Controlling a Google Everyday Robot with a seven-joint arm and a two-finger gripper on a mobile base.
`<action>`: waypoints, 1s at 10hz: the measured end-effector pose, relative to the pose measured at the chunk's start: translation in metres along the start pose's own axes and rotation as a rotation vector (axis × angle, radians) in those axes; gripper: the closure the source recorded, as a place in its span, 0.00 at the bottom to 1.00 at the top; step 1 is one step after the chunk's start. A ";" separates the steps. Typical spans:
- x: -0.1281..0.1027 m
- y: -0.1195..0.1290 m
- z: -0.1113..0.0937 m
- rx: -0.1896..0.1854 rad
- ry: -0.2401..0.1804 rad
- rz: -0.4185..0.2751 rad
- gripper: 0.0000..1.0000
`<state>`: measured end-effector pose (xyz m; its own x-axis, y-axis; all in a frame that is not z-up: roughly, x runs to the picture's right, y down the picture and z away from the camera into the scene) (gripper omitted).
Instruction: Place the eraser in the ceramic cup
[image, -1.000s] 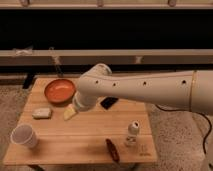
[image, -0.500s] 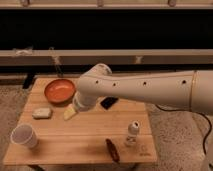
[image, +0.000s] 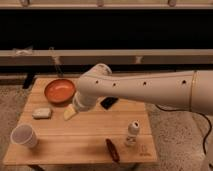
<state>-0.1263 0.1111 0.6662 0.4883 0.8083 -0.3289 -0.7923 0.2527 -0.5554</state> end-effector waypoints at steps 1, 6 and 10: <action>0.000 0.000 0.000 0.000 0.000 0.000 0.20; 0.000 -0.001 0.000 0.002 0.003 0.005 0.20; -0.022 -0.039 0.025 0.065 0.088 0.102 0.20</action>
<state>-0.1152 0.0963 0.7144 0.4318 0.7825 -0.4486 -0.8602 0.2077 -0.4658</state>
